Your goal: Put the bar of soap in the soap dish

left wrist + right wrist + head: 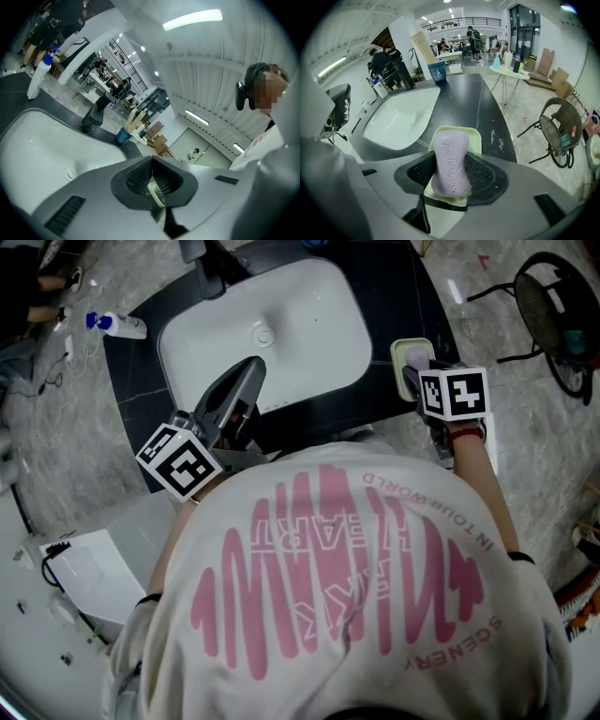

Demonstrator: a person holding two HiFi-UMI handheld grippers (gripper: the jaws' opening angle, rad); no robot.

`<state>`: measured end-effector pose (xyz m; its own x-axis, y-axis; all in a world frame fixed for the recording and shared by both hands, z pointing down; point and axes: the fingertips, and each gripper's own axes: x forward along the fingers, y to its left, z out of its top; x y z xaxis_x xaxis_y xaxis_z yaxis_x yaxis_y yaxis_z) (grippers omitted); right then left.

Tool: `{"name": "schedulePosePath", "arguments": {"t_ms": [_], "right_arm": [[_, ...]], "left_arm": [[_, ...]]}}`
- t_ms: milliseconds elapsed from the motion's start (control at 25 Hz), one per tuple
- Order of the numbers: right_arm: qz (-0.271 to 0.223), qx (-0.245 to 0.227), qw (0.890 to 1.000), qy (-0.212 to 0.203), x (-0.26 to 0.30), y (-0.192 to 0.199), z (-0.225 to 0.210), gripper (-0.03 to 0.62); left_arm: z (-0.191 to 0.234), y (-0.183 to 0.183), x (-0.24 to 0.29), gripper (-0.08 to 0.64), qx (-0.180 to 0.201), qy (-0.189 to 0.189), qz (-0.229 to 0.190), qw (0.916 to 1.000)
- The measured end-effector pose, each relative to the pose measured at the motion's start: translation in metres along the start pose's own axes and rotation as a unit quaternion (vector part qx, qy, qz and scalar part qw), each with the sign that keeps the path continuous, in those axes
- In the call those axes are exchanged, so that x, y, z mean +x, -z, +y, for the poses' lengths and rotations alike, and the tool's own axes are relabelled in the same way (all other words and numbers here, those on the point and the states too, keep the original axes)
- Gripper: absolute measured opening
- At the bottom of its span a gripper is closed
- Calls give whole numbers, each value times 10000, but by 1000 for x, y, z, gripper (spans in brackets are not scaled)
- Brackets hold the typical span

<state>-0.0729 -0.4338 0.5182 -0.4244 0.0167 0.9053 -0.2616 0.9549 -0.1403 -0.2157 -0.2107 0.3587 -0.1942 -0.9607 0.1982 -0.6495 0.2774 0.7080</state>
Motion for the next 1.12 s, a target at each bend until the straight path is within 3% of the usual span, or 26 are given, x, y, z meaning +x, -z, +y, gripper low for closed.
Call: {"name": "schedulePosePath", "arguments": {"t_ms": [480,1120], "right_arm": [[313,-108,9993,152,4,1,-2,210],[557,-477,9972,172,8,3,2,212]], "left_arm": [[6,-3,-18,9,-57,-156,-179,9997],[3,-4,-17,9,-43,-84,-177,9998]]}}
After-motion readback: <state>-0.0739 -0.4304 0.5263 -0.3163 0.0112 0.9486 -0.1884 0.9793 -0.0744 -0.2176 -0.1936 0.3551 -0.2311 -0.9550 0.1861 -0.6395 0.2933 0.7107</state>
